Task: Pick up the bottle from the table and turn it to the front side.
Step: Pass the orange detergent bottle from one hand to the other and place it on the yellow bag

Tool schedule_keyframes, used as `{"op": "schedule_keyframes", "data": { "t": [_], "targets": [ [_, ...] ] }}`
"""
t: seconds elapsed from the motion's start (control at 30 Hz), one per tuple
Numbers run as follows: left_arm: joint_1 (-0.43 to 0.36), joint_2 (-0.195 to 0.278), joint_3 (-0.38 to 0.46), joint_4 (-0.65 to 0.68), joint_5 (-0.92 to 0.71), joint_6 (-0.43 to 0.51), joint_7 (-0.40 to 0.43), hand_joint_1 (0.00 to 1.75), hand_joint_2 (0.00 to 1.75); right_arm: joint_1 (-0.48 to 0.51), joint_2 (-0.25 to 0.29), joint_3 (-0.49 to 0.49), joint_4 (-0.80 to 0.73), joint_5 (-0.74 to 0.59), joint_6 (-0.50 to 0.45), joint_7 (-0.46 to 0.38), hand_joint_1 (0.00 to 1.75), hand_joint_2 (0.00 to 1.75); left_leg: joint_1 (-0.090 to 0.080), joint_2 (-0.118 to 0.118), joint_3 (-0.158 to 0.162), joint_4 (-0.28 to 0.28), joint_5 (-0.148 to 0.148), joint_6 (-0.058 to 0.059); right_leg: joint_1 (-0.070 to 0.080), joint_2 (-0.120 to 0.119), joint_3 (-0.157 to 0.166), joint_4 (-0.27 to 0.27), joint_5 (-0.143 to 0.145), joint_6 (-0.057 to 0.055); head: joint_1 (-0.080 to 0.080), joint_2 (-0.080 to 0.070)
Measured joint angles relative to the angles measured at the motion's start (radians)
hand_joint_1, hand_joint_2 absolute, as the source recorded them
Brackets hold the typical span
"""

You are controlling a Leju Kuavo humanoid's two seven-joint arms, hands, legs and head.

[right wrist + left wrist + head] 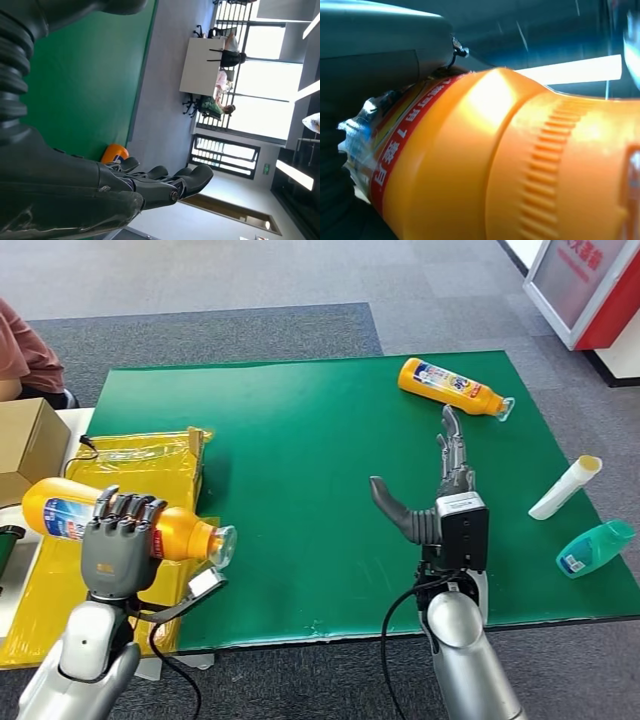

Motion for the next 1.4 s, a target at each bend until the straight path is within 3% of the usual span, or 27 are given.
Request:
{"op": "schedule_keyframes", "data": {
  "t": [0.17,0.33,0.6,0.63,0.73,0.77,0.97,1.13,1.4],
  "targets": [
    [-0.052,0.002,0.0,0.191,0.102,-0.133,-0.117,1.75,1.75,-0.002,0.0,-0.012,-0.001,0.009,0.027,0.004,0.0,1.75,0.0,0.0,0.0,0.0,0.001,-0.001,0.0,0.0,-0.001,0.0,0.001,-0.001,0.0,0.0],
    [-0.101,-0.004,0.0,0.332,0.164,-0.26,-0.149,1.75,1.75,-0.004,0.001,-0.015,-0.008,0.017,0.051,0.005,0.0,1.75,0.0,0.0,0.0,0.0,0.001,-0.001,0.0,0.0,-0.001,0.0,0.001,-0.001,0.0,0.0],
    [-0.189,-0.027,0.0,0.484,0.238,-0.331,-0.182,1.75,1.75,-0.011,0.005,-0.015,-0.009,0.026,0.063,0.005,0.0,1.75,0.0,0.0,0.0,0.0,0.001,-0.001,0.0,0.0,0.001,0.0,0.001,-0.001,0.0,0.0],
    [-0.197,-0.03,0.0,0.497,0.243,-0.33,-0.184,1.43,1.75,-0.013,0.006,-0.015,-0.009,0.027,0.064,0.005,0.0,1.75,0.0,0.0,0.0,0.0,0.001,-0.001,0.0,0.0,0.001,0.0,0.001,-0.001,0.0,0.0],
    [-0.214,-0.037,0.0,0.53,0.257,-0.316,-0.186,0.12,1.75,-0.016,0.009,-0.015,-0.009,0.027,0.065,0.005,0.0,1.75,0.0,0.0,0.001,0.0,0.001,-0.001,0.0,0.0,0.002,0.0,0.001,-0.001,0.0,0.0],
    [-0.217,-0.039,0.0,0.537,0.262,-0.307,-0.186,0.0,1.75,-0.016,0.009,-0.015,-0.009,0.027,0.065,0.005,0.0,1.75,0.0,0.0,0.001,0.0,0.001,-0.001,0.0,0.0,0.002,0.0,0.001,-0.001,0.0,0.0],
    [-0.211,-0.053,0.002,0.549,0.315,-0.261,-0.192,0.0,1.75,-0.015,0.01,-0.015,-0.009,0.028,0.064,0.005,0.0,1.75,0.0,0.0,0.002,0.0,0.002,-0.001,0.0,0.0,0.002,0.0,0.002,-0.002,0.0,0.0],
    [-0.175,-0.086,0.039,0.514,0.509,-0.247,-0.28,0.0,1.75,0.0,0.01,-0.015,-0.008,0.032,0.063,0.013,0.0,1.75,0.0,-0.001,0.002,0.0,0.001,-0.001,0.0,-0.001,0.003,0.0,0.001,-0.001,0.0,0.0],
    [-0.095,-0.136,0.07,0.425,0.585,-0.154,-0.327,0.0,1.75,0.027,0.01,-0.015,-0.006,0.031,0.051,0.015,0.0,1.75,-0.001,-0.001,0.002,0.0,0.0,0.001,-0.001,-0.001,0.004,0.0,0.0,0.001,0.0,0.0]
  ]
}}
